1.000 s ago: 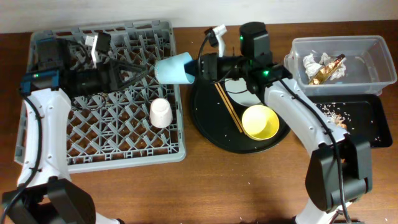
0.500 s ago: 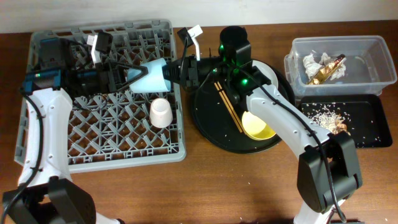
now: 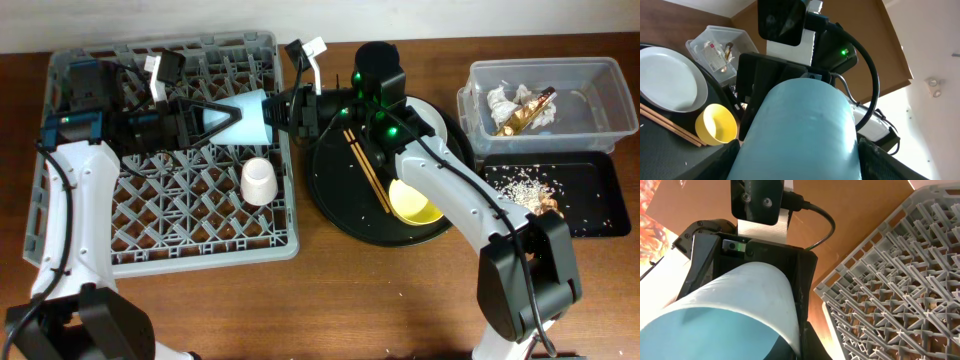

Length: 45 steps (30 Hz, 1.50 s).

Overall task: Sort waste into correct bins and load items into the dishwasher rack
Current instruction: 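Place the blue cup in the dish rack with the left gripper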

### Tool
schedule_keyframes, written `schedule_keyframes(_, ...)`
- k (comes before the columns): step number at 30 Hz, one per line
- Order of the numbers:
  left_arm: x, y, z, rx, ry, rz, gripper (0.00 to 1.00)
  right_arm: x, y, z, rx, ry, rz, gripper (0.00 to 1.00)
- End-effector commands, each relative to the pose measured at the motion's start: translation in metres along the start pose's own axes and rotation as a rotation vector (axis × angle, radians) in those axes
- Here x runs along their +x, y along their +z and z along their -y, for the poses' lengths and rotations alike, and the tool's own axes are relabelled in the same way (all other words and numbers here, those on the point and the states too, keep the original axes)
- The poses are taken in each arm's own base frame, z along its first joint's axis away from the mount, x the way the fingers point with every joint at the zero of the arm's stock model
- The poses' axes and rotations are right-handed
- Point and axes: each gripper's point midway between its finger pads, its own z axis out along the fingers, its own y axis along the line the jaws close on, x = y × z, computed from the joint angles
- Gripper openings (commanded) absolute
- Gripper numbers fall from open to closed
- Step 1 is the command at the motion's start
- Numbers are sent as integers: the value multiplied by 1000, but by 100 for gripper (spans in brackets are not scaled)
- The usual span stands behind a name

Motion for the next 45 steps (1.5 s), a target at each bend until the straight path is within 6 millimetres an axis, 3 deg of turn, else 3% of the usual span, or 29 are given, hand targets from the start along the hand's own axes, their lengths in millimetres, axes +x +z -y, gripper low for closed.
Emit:
schedule_keyframes(1, 3, 8, 17, 21, 40, -22, 49, -13, 2, 11, 62, -7, 67, 4)
schedule_keyframes(3, 3, 8, 16, 13, 38, -22, 38, -13, 2, 11, 62, -7, 67, 6)
schedule_keyframes(5, 4, 8, 9, -26, 39, -25, 33, -13, 2, 11, 62, -6, 67, 43)
schedule_keyframes(7, 5, 7, -10, -134, 40, -35, 30, -12, -4, 19, 84, 27, 64, 62)
schedule_keyframes(9, 6, 3, -28, -245, 41, -44, 30, -13, -26, 42, 150, 69, 66, 75)
schedule_keyframes(13, -3, -25, -85, -656, -39, -11, 29, 1, -96, 110, 411, 171, 70, 99)
schedule_keyframes(15, -29, -24, -93, -896, 54, 30, 29, 13, -129, 139, 559, 234, 69, 98)
schedule_keyframes(16, -53, -29, -95, -1121, 166, 84, 29, 15, -134, 141, 571, 237, 66, 98)
schedule_keyframes(18, -71, -23, -97, -1373, 315, 141, 25, 19, -137, 145, 597, 228, 51, 99)
schedule_keyframes(22, -59, -1, -133, -1468, 311, 70, 24, 35, -148, 159, 700, 254, 17, 98)
schedule_keyframes(25, -66, 1, -105, -1458, 288, 91, 23, 36, -149, 159, 703, 254, 14, 98)
schedule_keyframes(26, -61, -5, -88, -1471, 244, 57, 24, 37, -149, 159, 704, 258, 11, 98)
schedule_keyframes(28, -43, -10, -87, -1502, 168, -40, 24, 38, -149, 159, 705, 264, 8, 98)
schedule_keyframes(30, -45, -5, -108, -1519, 142, -85, 24, 38, -149, 159, 706, 266, 7, 98)
schedule_keyframes(31, -47, 2, -129, -1525, 133, -109, 24, 39, -149, 159, 706, 270, 5, 99)
schedule_keyframes(32, -40, 9, -170, -1543, 97, -173, 23, 41, -149, 159, 708, 276, 1, 98)
schedule_keyframes(34, -24, 18, -219, -1551, 46, -252, 22, 44, -153, 163, 738, 286, -1, 99)
schedule_keyframes(35, -20, 24, -235, -1535, 40, -277, 22, 43, -153, 163, 739, 286, -1, 98)
schedule_keyframes(39, -2, 28, -267, -1538, -5, -341, 23, 44, -153, 163, 739, 278, -7, 98)
schedule_keyframes(42, -1, 29, -272, -1538, -6, -342, 95, 44, -153, 163, 739, 278, -7, 99)
schedule_keyframes(45, -23, 30, -250, -1527, 24, -289, 99, 31, -157, 150, 736, 244, 20, 98)
